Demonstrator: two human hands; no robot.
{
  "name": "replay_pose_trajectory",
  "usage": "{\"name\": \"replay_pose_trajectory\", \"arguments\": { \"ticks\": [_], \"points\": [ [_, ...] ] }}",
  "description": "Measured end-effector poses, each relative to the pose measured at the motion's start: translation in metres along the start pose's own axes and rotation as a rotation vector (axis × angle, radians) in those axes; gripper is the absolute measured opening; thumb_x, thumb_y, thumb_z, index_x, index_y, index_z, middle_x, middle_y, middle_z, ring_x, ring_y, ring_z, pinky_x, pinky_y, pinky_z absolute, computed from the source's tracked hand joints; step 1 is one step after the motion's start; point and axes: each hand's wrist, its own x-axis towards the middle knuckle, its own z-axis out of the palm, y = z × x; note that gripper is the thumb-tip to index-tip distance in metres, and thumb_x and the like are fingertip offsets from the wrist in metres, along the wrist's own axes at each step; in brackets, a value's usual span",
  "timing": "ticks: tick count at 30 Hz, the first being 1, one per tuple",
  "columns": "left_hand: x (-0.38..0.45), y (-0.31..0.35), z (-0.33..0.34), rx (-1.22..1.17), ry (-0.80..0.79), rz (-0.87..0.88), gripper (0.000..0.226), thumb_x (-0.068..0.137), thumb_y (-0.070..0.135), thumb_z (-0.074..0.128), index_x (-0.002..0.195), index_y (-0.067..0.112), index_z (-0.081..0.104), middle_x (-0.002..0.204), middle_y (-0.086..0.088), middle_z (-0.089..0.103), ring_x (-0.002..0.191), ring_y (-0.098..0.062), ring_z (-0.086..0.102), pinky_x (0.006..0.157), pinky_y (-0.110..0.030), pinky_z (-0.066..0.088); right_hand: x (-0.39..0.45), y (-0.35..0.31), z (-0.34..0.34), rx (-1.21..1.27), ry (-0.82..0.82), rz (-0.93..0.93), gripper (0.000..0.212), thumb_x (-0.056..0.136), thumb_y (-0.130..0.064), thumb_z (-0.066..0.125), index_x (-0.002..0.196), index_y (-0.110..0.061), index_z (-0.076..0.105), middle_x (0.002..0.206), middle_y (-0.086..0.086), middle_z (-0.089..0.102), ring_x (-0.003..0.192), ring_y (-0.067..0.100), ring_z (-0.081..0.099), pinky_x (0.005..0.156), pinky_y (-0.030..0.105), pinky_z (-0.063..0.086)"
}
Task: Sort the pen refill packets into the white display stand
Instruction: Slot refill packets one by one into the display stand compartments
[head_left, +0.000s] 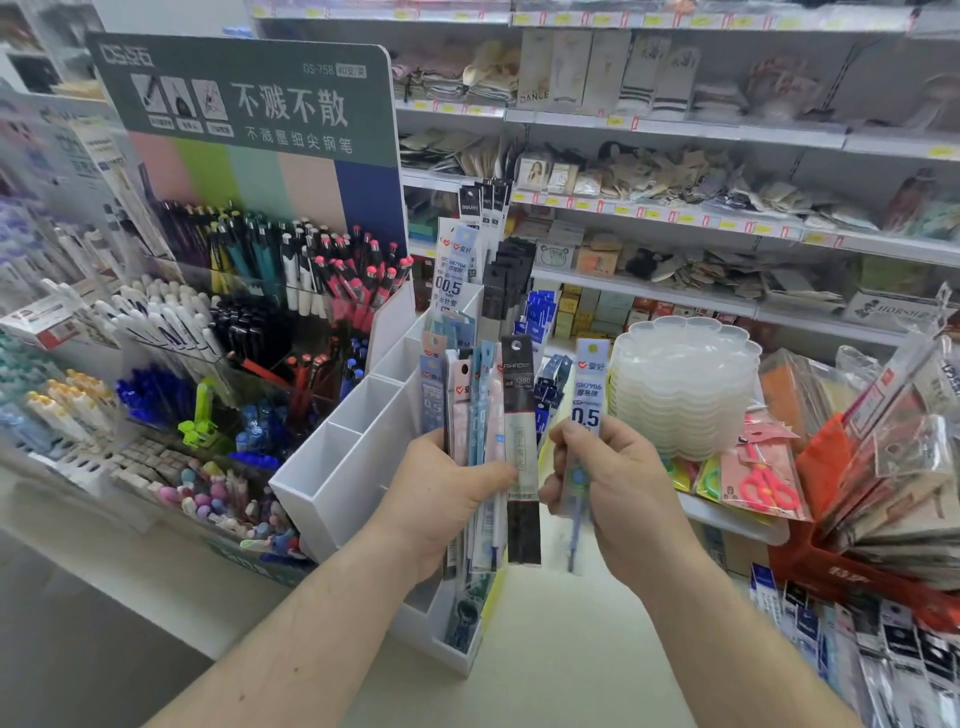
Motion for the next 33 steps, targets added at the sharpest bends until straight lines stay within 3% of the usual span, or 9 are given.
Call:
{"name": "replay_pose_trajectory", "arguments": {
  "ticks": [2,6,9,12,16,19,25,29,33],
  "points": [
    [-0.001,0.002,-0.001,0.031,0.002,0.006,0.032,0.081,-0.008,0.072,0.109,0.007,0.067,0.095,-0.010,0.077,0.089,-0.029,0.075,0.085,-0.052,0.058,0.004,-0.001,-0.003,0.009,0.007,-0.030,0.016,0.102,-0.009,0.051,0.095,-0.009,0.066,0.061,0.001,0.055,0.049,0.019,0.051,0.047,0.029,0.048],
    [-0.001,0.011,-0.002,0.097,-0.019,0.054,0.029,0.081,-0.007,0.073,0.104,0.010,0.070,0.093,-0.006,0.078,0.087,-0.024,0.075,0.081,-0.045,0.060,0.014,-0.009,-0.007,-0.058,0.000,-0.081,0.007,0.096,-0.009,0.060,0.099,-0.014,0.065,0.058,-0.004,0.046,0.049,0.011,0.035,0.048,0.026,0.029],
    [-0.002,0.020,-0.001,0.141,-0.026,0.100,0.028,0.082,-0.006,0.072,0.101,0.014,0.073,0.092,-0.005,0.078,0.088,-0.021,0.075,0.077,-0.037,0.060,0.017,-0.014,0.003,-0.212,-0.111,-0.118,0.002,0.093,-0.010,0.066,0.092,-0.009,0.064,0.051,-0.013,0.055,0.044,-0.001,0.047,0.046,0.016,0.038],
    [-0.002,0.030,-0.003,0.137,0.017,0.120,0.027,0.080,-0.005,0.074,0.099,0.015,0.073,0.091,-0.004,0.078,0.088,-0.021,0.075,0.084,-0.043,0.059,0.024,-0.029,0.008,-0.197,-0.127,-0.146,0.013,0.093,-0.002,0.063,0.081,-0.005,0.061,0.052,-0.011,0.059,0.043,-0.003,0.051,0.042,0.010,0.039],
    [0.002,0.046,-0.016,0.048,0.159,0.192,0.025,0.081,-0.005,0.073,0.087,0.019,0.072,0.084,0.002,0.078,0.082,-0.012,0.074,0.079,-0.033,0.058,0.055,-0.059,-0.005,-0.141,0.156,-0.275,0.018,0.093,-0.008,0.065,0.076,-0.012,0.058,0.068,0.004,0.061,0.048,0.009,0.041,0.041,0.017,0.035],
    [0.003,0.053,-0.021,-0.056,0.197,0.222,0.026,0.081,-0.007,0.072,0.087,0.018,0.070,0.081,0.002,0.077,0.077,-0.009,0.074,0.072,-0.026,0.055,0.085,-0.066,0.000,-0.225,0.240,-0.411,0.022,0.093,-0.010,0.066,0.073,-0.016,0.059,0.076,0.006,0.067,0.053,0.009,0.055,0.044,0.017,0.042],
    [0.002,0.050,-0.022,-0.098,0.165,0.180,0.025,0.084,-0.008,0.068,0.103,0.009,0.068,0.078,0.005,0.077,0.074,-0.004,0.073,0.062,-0.017,0.055,0.145,-0.053,0.027,-0.452,0.253,-0.409,0.019,0.090,-0.026,0.069,0.073,-0.019,0.066,0.077,0.002,0.074,0.079,0.026,0.071,0.069,0.048,0.060],
    [0.001,0.050,-0.024,-0.102,0.148,0.176,0.025,0.084,-0.008,0.067,0.103,0.009,0.068,0.078,0.006,0.076,0.074,-0.004,0.072,0.062,-0.017,0.056,0.166,-0.039,0.044,-0.585,0.195,-0.382,0.020,0.091,-0.025,0.068,0.072,-0.018,0.064,0.075,0.001,0.070,0.073,0.022,0.064,0.066,0.033,0.054],
    [0.001,0.049,-0.023,-0.121,0.143,0.165,0.025,0.085,-0.009,0.066,0.105,0.006,0.068,0.077,0.005,0.076,0.071,-0.004,0.072,0.060,-0.017,0.055,0.181,-0.022,0.052,-0.743,0.136,-0.274,0.014,0.090,-0.029,0.070,0.086,-0.016,0.069,0.088,0.004,0.071,0.081,0.021,0.065,0.072,0.037,0.057]
  ]
}}
